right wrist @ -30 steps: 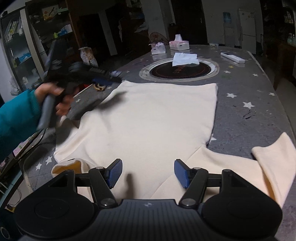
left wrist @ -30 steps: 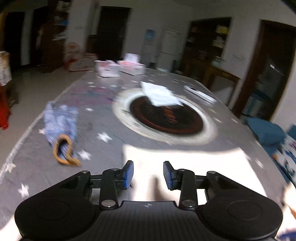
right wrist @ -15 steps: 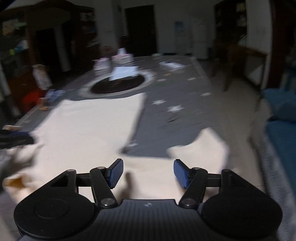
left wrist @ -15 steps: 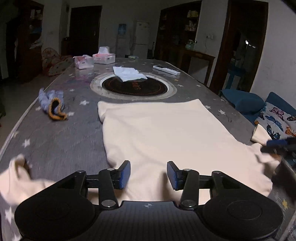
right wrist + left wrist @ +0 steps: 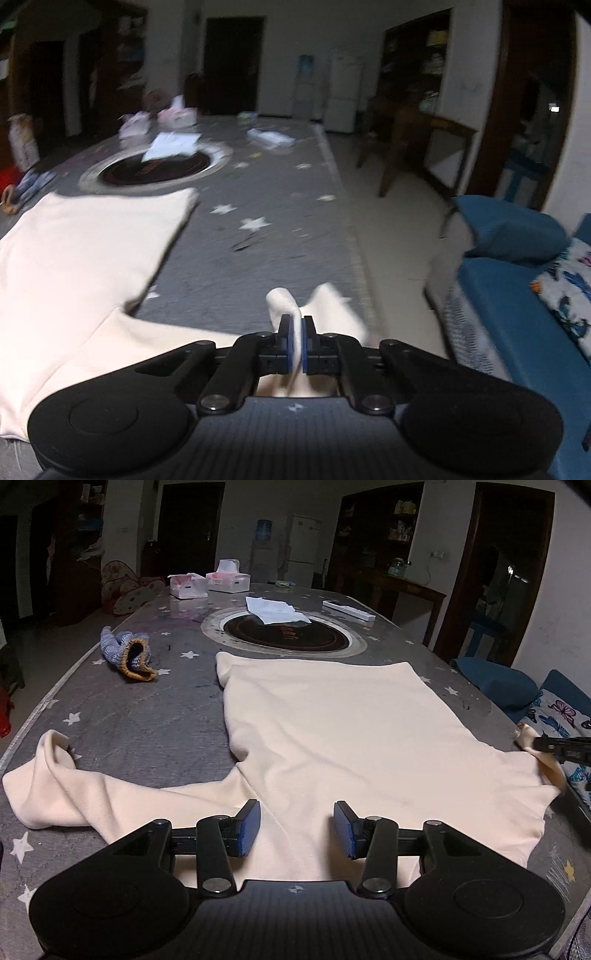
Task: Fold clothes
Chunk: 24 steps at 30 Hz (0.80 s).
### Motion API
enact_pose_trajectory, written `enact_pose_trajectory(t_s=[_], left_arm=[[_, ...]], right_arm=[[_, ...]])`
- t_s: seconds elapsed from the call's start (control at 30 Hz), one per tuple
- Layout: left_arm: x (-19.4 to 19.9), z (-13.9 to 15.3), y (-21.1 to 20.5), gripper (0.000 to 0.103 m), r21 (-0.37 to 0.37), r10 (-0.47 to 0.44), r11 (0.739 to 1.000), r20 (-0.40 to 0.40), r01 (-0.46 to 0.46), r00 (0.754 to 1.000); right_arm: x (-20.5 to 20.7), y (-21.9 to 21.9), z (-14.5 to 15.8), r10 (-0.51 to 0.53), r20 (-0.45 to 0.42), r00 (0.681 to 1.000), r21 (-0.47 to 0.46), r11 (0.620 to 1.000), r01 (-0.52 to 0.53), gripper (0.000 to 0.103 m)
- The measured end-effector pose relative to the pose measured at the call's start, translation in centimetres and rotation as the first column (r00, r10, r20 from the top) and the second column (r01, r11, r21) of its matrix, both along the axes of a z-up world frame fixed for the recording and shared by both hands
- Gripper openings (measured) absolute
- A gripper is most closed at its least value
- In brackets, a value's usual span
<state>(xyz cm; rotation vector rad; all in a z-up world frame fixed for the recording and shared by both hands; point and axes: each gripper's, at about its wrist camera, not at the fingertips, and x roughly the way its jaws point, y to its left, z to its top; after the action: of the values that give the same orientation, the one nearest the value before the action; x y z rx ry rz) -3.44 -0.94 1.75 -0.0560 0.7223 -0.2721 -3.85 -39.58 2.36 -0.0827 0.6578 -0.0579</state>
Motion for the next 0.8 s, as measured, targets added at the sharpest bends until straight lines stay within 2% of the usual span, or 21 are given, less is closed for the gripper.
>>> enact_pose_trajectory(t_s=[0.2, 0.3, 0.43, 0.53, 0.6, 0.7, 0.8], left_arm=[[0.1, -0.2, 0.4, 0.048, -0.011, 0.010, 1.000, 0.003, -0.010, 1.000], [0.0, -0.2, 0.5, 0.048, -0.005, 0.009, 1.000, 0.006, -0.009, 1.000], [0.0, -0.2, 0.8, 0.048, -0.006, 0.015, 1.000, 0.008, -0.015, 1.000], [0.0, -0.3, 0.9, 0.048, 0.000, 0.017, 1.000, 0.011, -0.017, 1.000], [0.0, -0.3, 1.0, 0.048, 0.004, 0.019, 1.000, 0.014, -0.019, 1.000], [-0.1, -0.3, 1.2, 0.048, 0.007, 0.027, 1.000, 0.017, -0.027, 0.999], [-0.1, -0.3, 1.5, 0.048, 0.015, 0.046, 0.999, 0.017, -0.046, 0.999]], right_arm=[[-2.7, -3.7, 0.5, -0.155, 0.030, 0.987, 0.002, 0.988, 0.155, 0.003], [-3.5, -5.5, -0.1, -0.224, 0.013, 0.974, 0.003, 0.975, 0.224, 0.003], [-4.5, -7.0, -0.8, -0.296, -0.020, 0.955, 0.016, 0.955, 0.296, 0.008], [-5.0, -6.8, -0.6, -0.283, 0.004, 0.959, 0.032, 0.959, 0.283, 0.009], [-5.1, -5.9, -0.2, -0.236, 0.020, 0.972, 0.045, 0.971, 0.235, 0.011], [-4.7, -4.4, -0.3, -0.139, 0.003, 0.990, 0.079, 0.987, 0.138, 0.028], [-4.4, -2.4, -0.7, -0.031, -0.023, 0.999, 0.107, 0.994, 0.033, 0.032]])
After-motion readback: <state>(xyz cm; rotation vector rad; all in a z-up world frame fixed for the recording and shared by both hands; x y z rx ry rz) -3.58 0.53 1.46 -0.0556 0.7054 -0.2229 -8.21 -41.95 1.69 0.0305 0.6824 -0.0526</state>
